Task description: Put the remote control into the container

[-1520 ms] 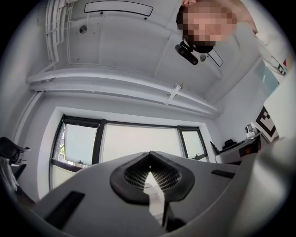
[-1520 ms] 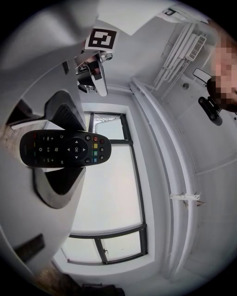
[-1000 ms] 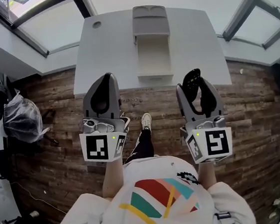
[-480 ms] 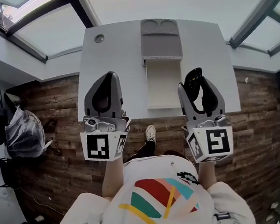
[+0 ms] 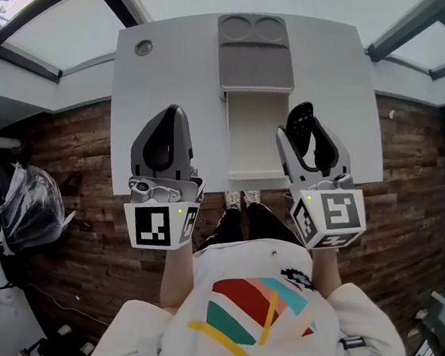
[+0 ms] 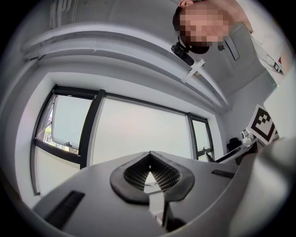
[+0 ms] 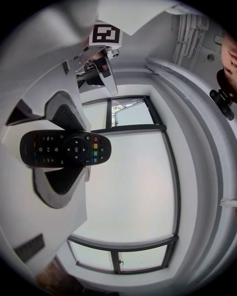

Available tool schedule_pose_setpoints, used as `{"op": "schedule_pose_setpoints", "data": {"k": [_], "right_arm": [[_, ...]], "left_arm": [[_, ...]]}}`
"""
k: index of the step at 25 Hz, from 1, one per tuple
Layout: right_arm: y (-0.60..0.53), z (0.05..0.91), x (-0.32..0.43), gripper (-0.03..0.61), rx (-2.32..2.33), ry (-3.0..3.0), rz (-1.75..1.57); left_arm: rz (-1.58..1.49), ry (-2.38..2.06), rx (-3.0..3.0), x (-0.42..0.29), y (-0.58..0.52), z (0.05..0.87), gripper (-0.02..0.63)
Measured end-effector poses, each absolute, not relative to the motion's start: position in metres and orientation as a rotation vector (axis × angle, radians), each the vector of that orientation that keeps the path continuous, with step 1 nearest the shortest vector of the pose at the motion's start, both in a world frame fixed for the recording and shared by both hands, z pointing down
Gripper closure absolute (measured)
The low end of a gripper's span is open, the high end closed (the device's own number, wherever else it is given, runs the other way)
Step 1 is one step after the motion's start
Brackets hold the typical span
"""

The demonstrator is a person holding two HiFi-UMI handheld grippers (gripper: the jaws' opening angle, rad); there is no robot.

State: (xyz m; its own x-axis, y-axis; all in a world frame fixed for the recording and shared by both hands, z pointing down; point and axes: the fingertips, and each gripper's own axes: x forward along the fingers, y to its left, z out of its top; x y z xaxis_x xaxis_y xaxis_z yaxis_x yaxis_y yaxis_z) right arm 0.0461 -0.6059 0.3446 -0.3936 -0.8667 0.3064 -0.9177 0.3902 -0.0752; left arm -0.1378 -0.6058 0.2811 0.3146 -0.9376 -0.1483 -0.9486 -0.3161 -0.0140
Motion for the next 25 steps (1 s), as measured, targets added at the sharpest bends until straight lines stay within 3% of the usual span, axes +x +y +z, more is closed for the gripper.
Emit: {"op": "schedule_pose_setpoints", "data": {"k": [11, 25], "right_arm": [[-0.642, 0.454, 0.009, 0.328, 1.285, -2.261, 0.515], [-0.645, 0.567, -0.026, 0.330, 1.023, -1.988, 0.476]], "left_arm": [[0.040, 1.866, -2.539, -0.141, -0.635, 0.342, 0.606], [-0.094, 2.015, -2.614, -0.162, -0.635, 0.427, 0.606]]}}
